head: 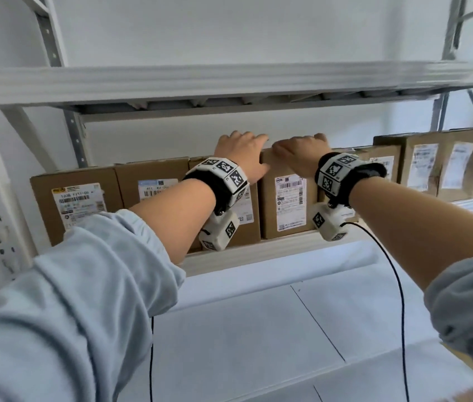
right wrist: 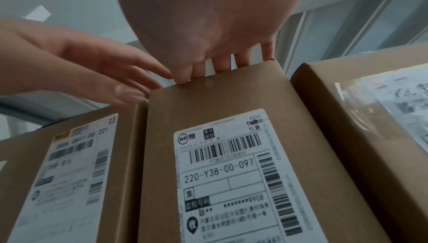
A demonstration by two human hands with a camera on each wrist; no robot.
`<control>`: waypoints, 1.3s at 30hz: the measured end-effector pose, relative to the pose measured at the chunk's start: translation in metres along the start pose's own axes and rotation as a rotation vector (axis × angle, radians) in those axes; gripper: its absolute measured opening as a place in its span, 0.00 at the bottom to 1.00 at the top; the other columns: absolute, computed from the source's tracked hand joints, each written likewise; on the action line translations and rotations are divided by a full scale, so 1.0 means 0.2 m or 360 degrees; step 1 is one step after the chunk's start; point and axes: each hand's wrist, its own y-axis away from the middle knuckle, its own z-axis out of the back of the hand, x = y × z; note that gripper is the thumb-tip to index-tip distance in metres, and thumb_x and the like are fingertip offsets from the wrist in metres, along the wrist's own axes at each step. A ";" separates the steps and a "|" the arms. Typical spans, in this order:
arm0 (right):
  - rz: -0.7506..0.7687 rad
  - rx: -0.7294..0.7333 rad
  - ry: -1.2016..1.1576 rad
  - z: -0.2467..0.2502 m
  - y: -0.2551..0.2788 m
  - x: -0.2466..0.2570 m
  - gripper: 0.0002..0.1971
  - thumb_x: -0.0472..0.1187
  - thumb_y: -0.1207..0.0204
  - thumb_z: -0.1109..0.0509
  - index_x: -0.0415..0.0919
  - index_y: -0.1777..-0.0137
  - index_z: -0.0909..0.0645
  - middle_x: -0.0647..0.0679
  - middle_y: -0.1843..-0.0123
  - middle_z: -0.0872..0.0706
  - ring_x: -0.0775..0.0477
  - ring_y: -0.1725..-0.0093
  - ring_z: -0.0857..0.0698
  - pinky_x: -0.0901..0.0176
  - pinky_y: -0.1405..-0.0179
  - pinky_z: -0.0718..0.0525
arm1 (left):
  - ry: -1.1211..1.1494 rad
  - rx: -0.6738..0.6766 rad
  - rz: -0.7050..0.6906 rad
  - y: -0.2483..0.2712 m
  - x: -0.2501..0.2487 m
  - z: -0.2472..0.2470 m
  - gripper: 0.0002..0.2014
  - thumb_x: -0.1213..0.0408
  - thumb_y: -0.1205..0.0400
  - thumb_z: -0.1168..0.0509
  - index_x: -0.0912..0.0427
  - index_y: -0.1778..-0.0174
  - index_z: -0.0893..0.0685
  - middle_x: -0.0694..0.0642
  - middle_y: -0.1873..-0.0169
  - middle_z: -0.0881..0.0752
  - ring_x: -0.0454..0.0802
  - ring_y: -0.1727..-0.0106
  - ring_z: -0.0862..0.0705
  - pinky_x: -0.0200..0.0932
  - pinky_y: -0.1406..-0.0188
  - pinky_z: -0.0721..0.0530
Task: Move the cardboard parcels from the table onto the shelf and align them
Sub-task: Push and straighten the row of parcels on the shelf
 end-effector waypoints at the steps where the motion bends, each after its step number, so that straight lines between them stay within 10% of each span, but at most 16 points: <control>1: -0.0002 -0.0009 0.0004 0.00 0.00 0.00 0.20 0.54 0.11 0.53 0.57 0.28 0.24 0.45 0.36 0.14 0.38 0.36 0.19 0.39 0.34 0.31 | -0.0014 0.0032 0.0004 -0.02 -0.02 -0.02 0.31 0.42 0.18 0.38 0.47 0.19 0.32 0.54 0.24 0.23 0.60 0.25 0.27 0.57 0.27 0.29; 11: 0.0076 0.0006 -0.0067 -0.04 0.04 -0.01 0.24 0.58 0.11 0.55 0.56 0.21 0.30 0.48 0.25 0.22 0.38 0.26 0.27 0.37 0.29 0.31 | 0.0133 0.0056 0.0051 -0.05 -0.05 -0.10 0.17 0.47 0.16 0.37 0.48 0.33 0.21 0.54 0.36 0.16 0.61 0.35 0.19 0.56 0.40 0.19; 17: -0.0053 -0.0269 -0.0339 -0.07 0.07 -0.05 0.25 0.58 0.11 0.54 0.56 0.16 0.37 0.49 0.13 0.37 0.43 0.13 0.45 0.30 0.16 0.58 | 0.0108 -0.0061 0.0087 -0.03 -0.12 -0.10 0.29 0.43 0.17 0.37 0.51 0.22 0.29 0.56 0.27 0.21 0.60 0.28 0.23 0.57 0.30 0.24; 25: -0.0751 -0.0459 -0.0401 -0.07 0.20 -0.46 0.23 0.54 0.12 0.50 0.49 0.22 0.29 0.43 0.21 0.27 0.37 0.21 0.33 0.35 0.22 0.36 | 0.0190 -0.0101 -0.0065 -0.08 -0.30 -0.08 0.32 0.44 0.16 0.37 0.52 0.18 0.34 0.56 0.23 0.25 0.59 0.24 0.28 0.58 0.23 0.30; 39: -0.0485 -0.0342 -0.0579 -0.17 0.27 -0.63 0.19 0.46 0.13 0.43 0.46 0.26 0.23 0.40 0.30 0.24 0.36 0.33 0.22 0.42 0.34 0.20 | 0.0114 -0.0147 -0.0086 -0.25 -0.66 -0.19 0.30 0.42 0.19 0.36 0.49 0.22 0.30 0.59 0.28 0.24 0.61 0.26 0.27 0.60 0.23 0.34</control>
